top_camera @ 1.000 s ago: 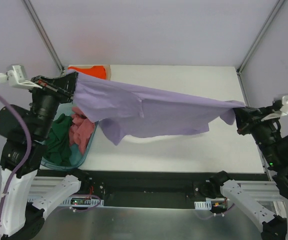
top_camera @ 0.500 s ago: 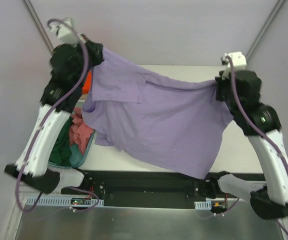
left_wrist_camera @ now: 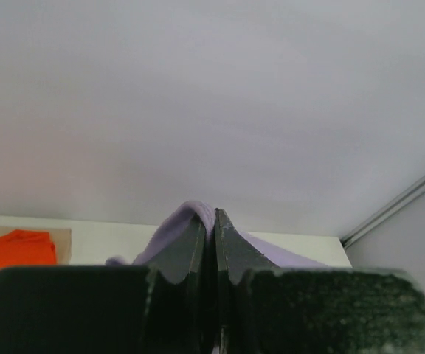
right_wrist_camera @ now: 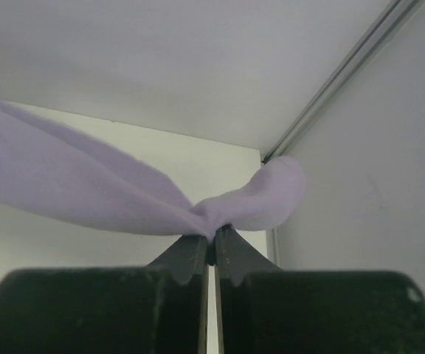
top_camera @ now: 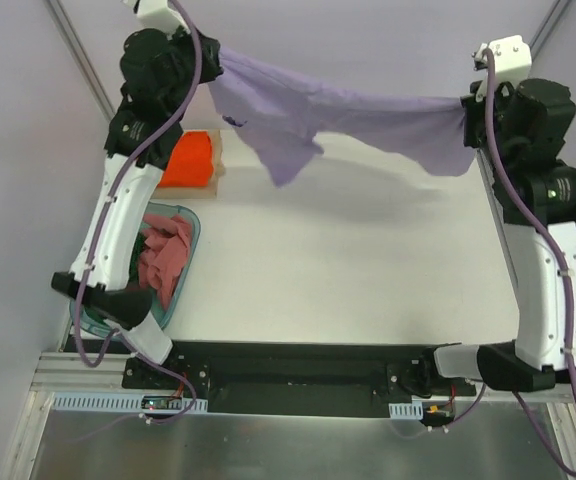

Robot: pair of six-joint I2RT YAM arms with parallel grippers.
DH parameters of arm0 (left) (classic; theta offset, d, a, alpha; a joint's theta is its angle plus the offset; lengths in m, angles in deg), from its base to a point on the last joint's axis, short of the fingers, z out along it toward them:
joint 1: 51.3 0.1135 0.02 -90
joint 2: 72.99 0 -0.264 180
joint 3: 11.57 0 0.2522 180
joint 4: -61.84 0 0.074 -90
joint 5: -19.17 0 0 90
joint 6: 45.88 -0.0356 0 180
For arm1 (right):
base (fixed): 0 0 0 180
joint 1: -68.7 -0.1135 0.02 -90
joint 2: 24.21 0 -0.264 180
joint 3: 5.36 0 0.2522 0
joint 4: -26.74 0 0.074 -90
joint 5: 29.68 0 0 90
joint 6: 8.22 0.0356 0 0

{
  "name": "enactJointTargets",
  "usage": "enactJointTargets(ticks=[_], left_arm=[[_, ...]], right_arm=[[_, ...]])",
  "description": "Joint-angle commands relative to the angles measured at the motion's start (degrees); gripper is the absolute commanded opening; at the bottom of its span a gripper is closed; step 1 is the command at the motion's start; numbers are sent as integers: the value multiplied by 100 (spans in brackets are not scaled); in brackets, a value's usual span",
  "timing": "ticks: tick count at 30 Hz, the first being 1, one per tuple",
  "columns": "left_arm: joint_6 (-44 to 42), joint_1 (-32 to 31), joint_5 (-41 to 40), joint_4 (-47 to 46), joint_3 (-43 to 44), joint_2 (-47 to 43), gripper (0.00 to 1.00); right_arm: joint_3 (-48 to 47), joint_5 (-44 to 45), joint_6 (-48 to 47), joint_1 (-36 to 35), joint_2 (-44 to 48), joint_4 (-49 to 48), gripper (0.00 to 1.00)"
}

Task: Fold and stack the t-shirts
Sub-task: Flatten out the tshirt

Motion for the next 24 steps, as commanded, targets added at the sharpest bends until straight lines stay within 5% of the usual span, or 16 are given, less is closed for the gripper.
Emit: enactJointTargets(ticks=[1,9,11,13,15,17,20,22,23,24], left_arm=[[-79,41,-51,-352,-1216,-1083,0],[1018,41,572,-150,-6103,-2719,0],[1291,41,731,-63,-6790,-2756,0],[1423,41,767,174,-7135,-2598,0],[1512,41,941,447,-7162,-2335,18],[1573,32,1353,553,-7119,-2106,55],[1564,-3,1636,588,-7005,-1964,74],[1529,-73,1690,588,-6926,-2017,99],[1529,-126,1637,588,-6899,-2061,99],[1503,-178,1593,588,-6873,-2105,99]], right_arm=[[706,-127,-1175,6,554,325,1],[3844,-344,-1231,-3,1486,1168,2],[4372,-478,-1160,-133,1505,1336,7],[4515,178,-906,-493,1278,1529,23],[4480,444,-519,-661,961,1828,41],[4585,681,-255,-723,741,1838,55],[4839,928,17,-741,643,1549,70],[4971,972,184,-750,739,1277,87],[5076,1068,316,-741,844,1058,98],[5138,1173,448,-724,985,794,96]])
